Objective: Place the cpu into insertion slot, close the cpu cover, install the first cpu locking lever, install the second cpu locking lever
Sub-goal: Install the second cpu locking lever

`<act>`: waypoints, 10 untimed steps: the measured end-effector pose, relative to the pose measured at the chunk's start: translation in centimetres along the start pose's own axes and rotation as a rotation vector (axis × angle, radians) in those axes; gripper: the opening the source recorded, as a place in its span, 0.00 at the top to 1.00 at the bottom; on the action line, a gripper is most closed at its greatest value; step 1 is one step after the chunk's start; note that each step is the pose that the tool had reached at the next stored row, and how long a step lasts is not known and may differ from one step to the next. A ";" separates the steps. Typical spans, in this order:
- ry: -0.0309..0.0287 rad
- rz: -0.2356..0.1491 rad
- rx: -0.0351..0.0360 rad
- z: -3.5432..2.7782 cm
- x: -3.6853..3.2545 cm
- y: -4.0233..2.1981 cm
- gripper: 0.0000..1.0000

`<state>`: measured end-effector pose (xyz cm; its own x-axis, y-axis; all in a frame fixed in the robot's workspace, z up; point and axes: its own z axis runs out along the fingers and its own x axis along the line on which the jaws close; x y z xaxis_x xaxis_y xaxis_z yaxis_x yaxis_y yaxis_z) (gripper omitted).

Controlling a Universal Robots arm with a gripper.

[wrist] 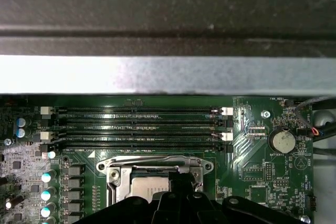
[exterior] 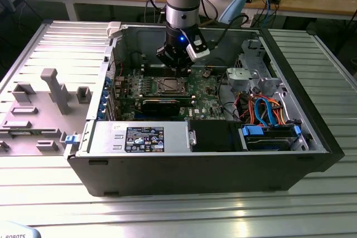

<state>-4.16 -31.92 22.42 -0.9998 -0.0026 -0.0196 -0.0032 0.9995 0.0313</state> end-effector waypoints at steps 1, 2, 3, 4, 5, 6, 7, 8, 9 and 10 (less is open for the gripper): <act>0.0000 0.000 0.0002 -0.33 -0.01 0.01 0.89; -0.0001 0.000 0.0006 -0.62 0.01 0.02 0.89; -0.0001 0.000 0.0015 -0.92 0.01 0.03 0.89; 0.0000 0.000 0.0032 -1.07 0.01 0.03 0.89; -0.0001 0.000 0.0051 -1.09 0.02 0.03 0.89; 0.0000 0.000 0.0063 -1.10 0.02 0.03 0.89; 0.0000 0.000 0.0063 -1.10 0.02 0.03 0.89; -0.0001 0.000 0.0061 -1.09 0.02 0.01 0.89; 0.0000 0.000 0.0063 -1.10 0.01 -0.06 0.89; 0.0000 0.000 0.0063 -1.11 0.02 -0.15 0.89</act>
<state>-4.20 -32.10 23.52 -0.9998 -0.0029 -0.0195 -0.0033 0.9997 0.0250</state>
